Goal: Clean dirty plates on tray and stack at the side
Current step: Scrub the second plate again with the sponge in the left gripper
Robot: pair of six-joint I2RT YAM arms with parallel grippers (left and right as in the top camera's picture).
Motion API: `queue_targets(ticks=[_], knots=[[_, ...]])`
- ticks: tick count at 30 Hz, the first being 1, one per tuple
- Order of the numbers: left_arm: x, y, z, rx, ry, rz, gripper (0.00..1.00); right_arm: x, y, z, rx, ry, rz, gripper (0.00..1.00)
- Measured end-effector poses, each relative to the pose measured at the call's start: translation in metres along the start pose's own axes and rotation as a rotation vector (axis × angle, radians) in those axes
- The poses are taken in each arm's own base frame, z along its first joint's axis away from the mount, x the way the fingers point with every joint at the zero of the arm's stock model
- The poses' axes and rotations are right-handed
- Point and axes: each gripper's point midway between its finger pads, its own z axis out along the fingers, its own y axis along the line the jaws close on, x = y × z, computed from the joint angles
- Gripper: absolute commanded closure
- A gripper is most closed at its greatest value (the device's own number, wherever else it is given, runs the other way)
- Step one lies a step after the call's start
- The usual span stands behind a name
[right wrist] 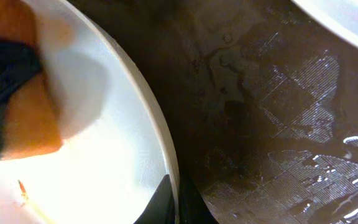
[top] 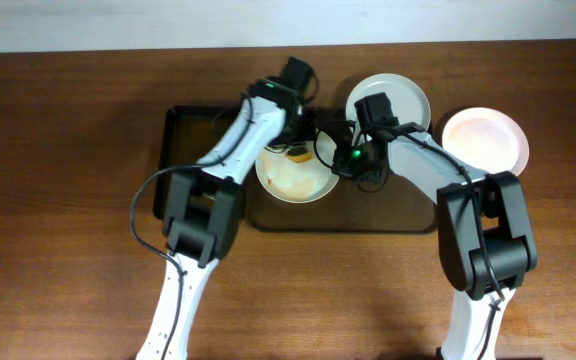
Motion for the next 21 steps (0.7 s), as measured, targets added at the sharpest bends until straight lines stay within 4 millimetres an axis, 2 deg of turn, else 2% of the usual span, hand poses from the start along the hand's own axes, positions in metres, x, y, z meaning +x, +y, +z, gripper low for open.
queue_targets(ticks=[1,3,5,9,11,14,18,21], knots=[[0.008,0.006,-0.003,0.056,0.07,-0.035,1.0,0.0,0.0,0.0,-0.012,0.006,0.003,0.96],[0.018,0.032,-0.013,0.126,0.185,-0.128,1.0,0.0,-0.002,0.0,-0.034,0.018,0.009,0.96],[0.032,0.042,-0.018,0.139,0.258,-0.12,1.0,0.0,-0.005,-0.001,-0.035,0.025,0.012,0.96],[0.078,0.022,-0.02,0.12,0.4,0.006,1.0,-0.002,-0.008,-0.003,-0.037,0.025,0.015,0.96],[0.093,0.012,-0.02,0.113,0.44,0.044,1.0,-0.002,-0.009,-0.003,-0.036,0.025,0.015,0.96],[0.096,0.013,-0.021,0.084,0.451,-0.017,1.0,-0.002,-0.009,-0.003,-0.036,0.025,0.015,0.96],[0.092,0.031,-0.02,-0.206,0.34,-0.395,1.0,-0.002,-0.009,-0.003,-0.036,0.024,0.015,0.96],[0.088,0.024,-0.017,-0.313,0.206,-0.524,1.0,-0.002,-0.009,-0.003,-0.036,0.023,0.013,0.96]])
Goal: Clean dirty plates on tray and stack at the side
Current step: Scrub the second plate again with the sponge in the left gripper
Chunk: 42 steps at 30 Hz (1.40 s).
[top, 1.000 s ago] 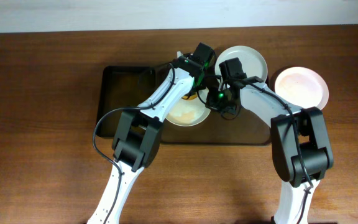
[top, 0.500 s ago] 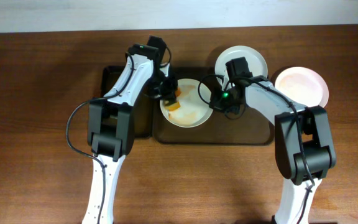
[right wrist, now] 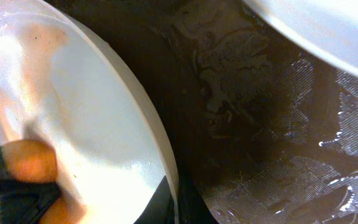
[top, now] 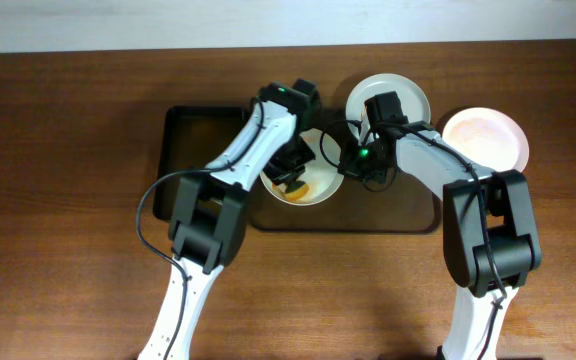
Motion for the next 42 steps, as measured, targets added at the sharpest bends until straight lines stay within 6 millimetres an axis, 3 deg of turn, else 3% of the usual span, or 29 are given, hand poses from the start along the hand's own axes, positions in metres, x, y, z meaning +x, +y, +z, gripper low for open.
queue_targets(ticks=[2,5,8,13,19,21,25,28,30,32,39,42], knots=[[0.004,-0.003,0.0,-0.038,-0.081,-0.033,1.0,0.0,0.0,0.0,0.0,0.0,-0.001,0.96],[0.029,0.01,0.0,-0.156,-0.114,-0.059,1.0,0.0,0.0,0.0,0.0,0.001,-0.001,0.96],[0.04,0.015,0.0,-0.211,-0.17,-0.126,1.0,0.0,0.0,0.0,0.0,0.001,-0.008,0.96],[0.023,0.016,0.0,-0.193,-0.219,-0.228,1.0,0.0,0.0,0.0,0.0,0.0,-0.012,0.96],[-0.016,0.0,-0.008,-0.115,-0.417,-0.255,1.0,0.0,0.0,0.0,0.002,0.001,-0.011,0.96],[-0.025,0.003,-0.009,-0.13,-0.472,-0.257,1.0,0.0,0.0,0.0,0.002,0.001,-0.009,0.96],[0.005,0.031,-0.003,-0.256,-0.324,-0.244,1.0,0.0,0.0,0.0,0.002,0.001,-0.008,0.96],[0.032,0.036,0.001,-0.276,-0.179,-0.253,1.0,0.0,0.0,0.0,0.001,0.001,-0.017,0.96],[0.03,0.025,0.003,-0.228,-0.174,-0.257,1.0,0.0,0.0,0.0,0.002,0.001,-0.019,0.96],[0.022,0.002,0.002,-0.124,-0.204,-0.257,1.0,0.0,-0.001,0.0,0.004,0.0,-0.019,0.96],[-0.027,-0.067,-0.011,0.176,-0.372,-0.187,1.0,-0.006,-0.006,-0.002,0.014,-0.019,0.008,0.96],[-0.053,-0.073,-0.016,0.222,-0.405,-0.122,1.0,-0.006,-0.006,-0.002,0.016,-0.02,0.007,0.96]])
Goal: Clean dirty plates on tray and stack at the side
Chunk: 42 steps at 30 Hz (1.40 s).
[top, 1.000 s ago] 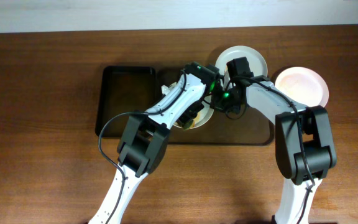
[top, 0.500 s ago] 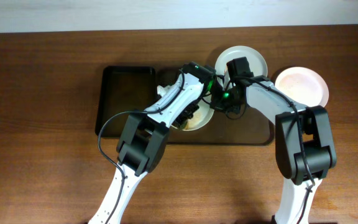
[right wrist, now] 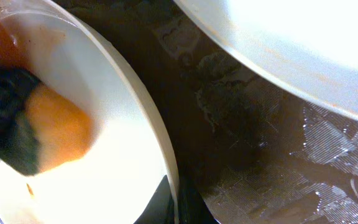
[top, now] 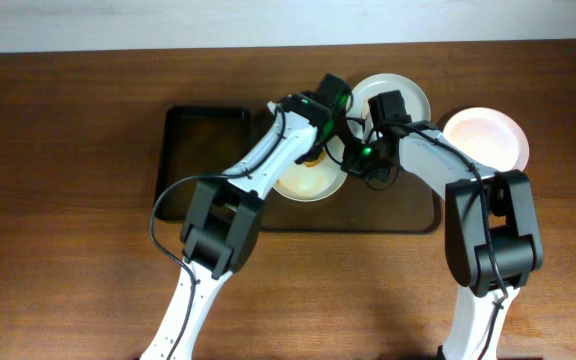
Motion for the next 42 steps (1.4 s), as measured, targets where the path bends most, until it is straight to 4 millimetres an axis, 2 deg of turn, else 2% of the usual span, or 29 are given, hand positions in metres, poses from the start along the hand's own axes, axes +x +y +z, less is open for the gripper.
queue_targets(ticks=[3,6,7,9,10,11,13,14,15,19,22,24,26,28,29,30,32,34,38,39,42], knots=[[-0.014,0.003,0.002,0.029,0.054,0.121,1.0,0.0,0.0,0.0,0.0,0.0,0.001,0.96],[-0.026,-0.012,-0.014,0.168,0.148,0.362,1.0,0.0,0.0,0.0,0.0,0.0,0.002,0.96],[-0.032,-0.019,-0.026,0.233,0.167,0.456,1.0,0.0,0.0,0.0,0.0,0.0,0.002,0.96],[-0.042,-0.021,-0.045,0.28,0.174,0.515,1.0,-0.002,0.001,0.0,-0.007,-0.006,-0.016,0.94],[-0.06,-0.019,-0.078,0.333,0.157,0.556,1.0,-0.004,0.003,0.0,-0.015,-0.014,-0.032,0.9],[-0.074,-0.02,-0.1,0.369,0.128,0.565,1.0,-0.007,0.005,0.001,-0.025,-0.027,-0.057,0.84],[-0.098,-0.011,-0.133,0.396,0.092,0.559,1.0,-0.009,0.008,0.002,-0.04,-0.036,-0.083,0.84],[-0.102,-0.005,-0.138,0.391,0.096,0.555,1.0,-0.01,0.009,0.001,-0.042,-0.038,-0.09,0.85],[-0.105,0.005,-0.139,0.371,0.111,0.547,1.0,-0.01,0.009,0.001,-0.043,-0.039,-0.094,0.96],[-0.103,0.01,-0.137,0.359,0.13,0.547,1.0,-0.005,0.011,0.004,-0.037,-0.026,-0.129,0.96],[-0.101,0.009,-0.137,0.364,0.134,0.549,1.0,0.013,0.015,0.002,-0.032,0.036,-0.171,0.96],[-0.101,0.009,-0.137,0.364,0.135,0.549,1.0,0.023,0.011,-0.008,0.011,0.056,-0.179,0.96],[-0.1,0.009,-0.137,0.362,0.138,0.55,1.0,0.025,0.006,-0.038,0.087,0.028,-0.194,0.96],[-0.1,0.009,-0.138,0.366,0.14,0.549,1.0,0.019,0.007,-0.089,0.176,-0.072,-0.221,0.96],[-0.101,0.008,-0.138,0.371,0.138,0.544,1.0,0.011,0.011,-0.128,0.224,-0.178,-0.242,0.96],[-0.102,0.008,-0.138,0.373,0.135,0.539,1.0,0.008,0.011,-0.154,0.279,-0.246,-0.254,0.96],[-0.11,0.007,-0.138,0.382,0.12,0.515,1.0,0.011,0.009,-0.193,0.424,-0.353,-0.298,0.96],[-0.117,0.01,-0.137,0.381,0.112,0.491,1.0,0.013,0.007,-0.21,0.594,-0.423,-0.351,0.96],[-0.128,0.015,-0.135,0.377,0.102,0.462,1.0,0.016,0.024,-0.248,0.939,-0.623,-0.482,0.96],[-0.128,0.015,-0.135,0.377,0.102,0.461,1.0,0.019,0.033,-0.255,0.983,-0.669,-0.507,0.96],[-0.127,0.015,-0.135,0.377,0.103,0.462,1.0,0.02,0.039,-0.272,1.073,-0.751,-0.513,0.96]])
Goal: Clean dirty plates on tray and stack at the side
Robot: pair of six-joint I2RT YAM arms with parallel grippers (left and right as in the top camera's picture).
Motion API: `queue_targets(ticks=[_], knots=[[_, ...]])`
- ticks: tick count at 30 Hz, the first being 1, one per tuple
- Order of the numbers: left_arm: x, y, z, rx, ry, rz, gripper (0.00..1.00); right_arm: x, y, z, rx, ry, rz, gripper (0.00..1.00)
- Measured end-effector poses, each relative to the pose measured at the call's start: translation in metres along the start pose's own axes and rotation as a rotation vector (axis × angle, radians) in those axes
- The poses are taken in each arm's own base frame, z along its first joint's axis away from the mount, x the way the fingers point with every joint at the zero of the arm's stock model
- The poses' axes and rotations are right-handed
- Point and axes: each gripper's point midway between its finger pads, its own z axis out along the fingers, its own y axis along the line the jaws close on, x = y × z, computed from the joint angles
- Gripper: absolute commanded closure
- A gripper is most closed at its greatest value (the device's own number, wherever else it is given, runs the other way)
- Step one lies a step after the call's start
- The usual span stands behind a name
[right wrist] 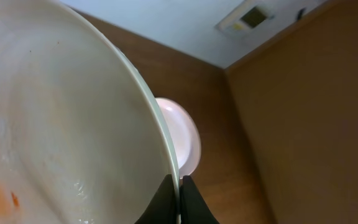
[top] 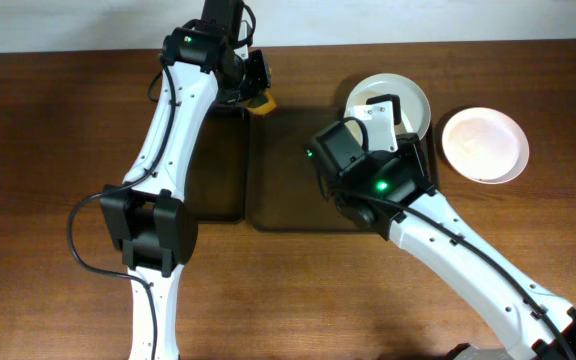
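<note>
My right gripper (right wrist: 179,186) is shut on the rim of a white plate (right wrist: 61,124). The plate is lifted and tipped up and fills the left of the right wrist view. A faint orange smear shows low on its face. In the overhead view the right arm (top: 373,185) hangs over the dark tray (top: 288,195) and hides the held plate. My left gripper (top: 255,88) is shut on an orange sponge (top: 264,101) at the tray's back edge. A second white plate (top: 408,105) sits at the tray's back right corner.
A pale pink plate (top: 483,143) lies on the wooden table (top: 68,200) to the right of the tray; it also shows past the held plate's rim as the pink plate (right wrist: 182,134). The tray's floor is wet and dark.
The sponge was on the plate, which lay flat on the tray. Now my left gripper holds the sponge at the tray's back edge, and my right gripper holds the plate up off the tray, tipped.
My right gripper pinched the plate's rim on the tray at every moment. The sponge in my left gripper was at the plate's top, then lower down, then near the right rim. Now the sponge is away and the plate is lifted.
</note>
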Motion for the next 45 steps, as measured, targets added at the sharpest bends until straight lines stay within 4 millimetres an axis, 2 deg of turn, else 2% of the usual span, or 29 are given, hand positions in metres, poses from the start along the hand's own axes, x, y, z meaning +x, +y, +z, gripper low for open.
queue_targets(ticks=[4,7,11,14,15,18,21,23,27,29,31,33,37,41,42,45], knots=[[0.0,0.0,0.0,0.0,0.0,-0.004,1.0,-0.006,-0.012,-0.002,0.073,-0.031,0.031,0.96],[0.001,0.001,0.0,-0.002,0.004,-0.017,1.0,-0.006,-0.009,-0.001,0.055,-0.029,0.066,0.96],[0.02,0.009,0.001,-0.033,0.082,-0.061,1.0,0.004,0.027,0.007,-0.127,0.055,0.25,0.96],[0.039,0.011,0.011,-0.041,0.149,-0.088,1.0,0.022,0.08,0.034,-0.302,0.217,0.362,0.96],[0.055,0.008,0.024,-0.025,0.203,-0.097,1.0,0.03,0.092,0.04,-0.338,0.265,0.373,0.96],[0.08,-0.006,0.043,0.013,0.271,-0.086,1.0,0.045,0.117,0.053,-0.411,0.368,0.408,0.96],[0.096,-0.025,0.051,0.044,0.304,-0.054,1.0,0.053,0.142,0.056,-0.501,0.44,0.442,0.96],[0.104,-0.026,0.056,0.043,0.318,-0.047,1.0,0.065,0.159,0.059,-0.529,0.507,0.461,0.96],[0.126,-0.008,0.076,0.005,0.375,-0.066,1.0,0.078,0.178,0.075,-0.566,0.588,0.509,0.96],[0.135,-0.006,0.084,-0.008,0.384,-0.058,1.0,0.075,0.18,0.077,-0.578,0.585,0.523,0.96],[0.159,-0.002,0.099,-0.035,0.419,-0.037,1.0,0.069,0.185,0.075,-0.621,0.583,0.551,0.96],[0.169,-0.002,0.11,-0.036,0.422,-0.022,1.0,0.066,0.186,0.076,-0.647,0.588,0.567,0.96],[0.164,-0.004,0.123,-0.01,0.341,0.002,1.0,0.068,0.182,0.084,-0.662,0.61,0.59,0.96],[0.164,0.014,0.123,-0.174,0.261,-0.047,1.0,0.069,0.182,0.085,-0.681,0.617,0.582,0.96],[0.157,0.022,0.124,-0.228,0.214,-0.066,1.0,0.07,0.182,0.085,-0.692,0.625,0.581,0.96],[0.134,0.028,0.127,-0.292,0.075,-0.067,1.0,0.07,0.186,0.08,-0.727,0.642,0.584,0.96]])
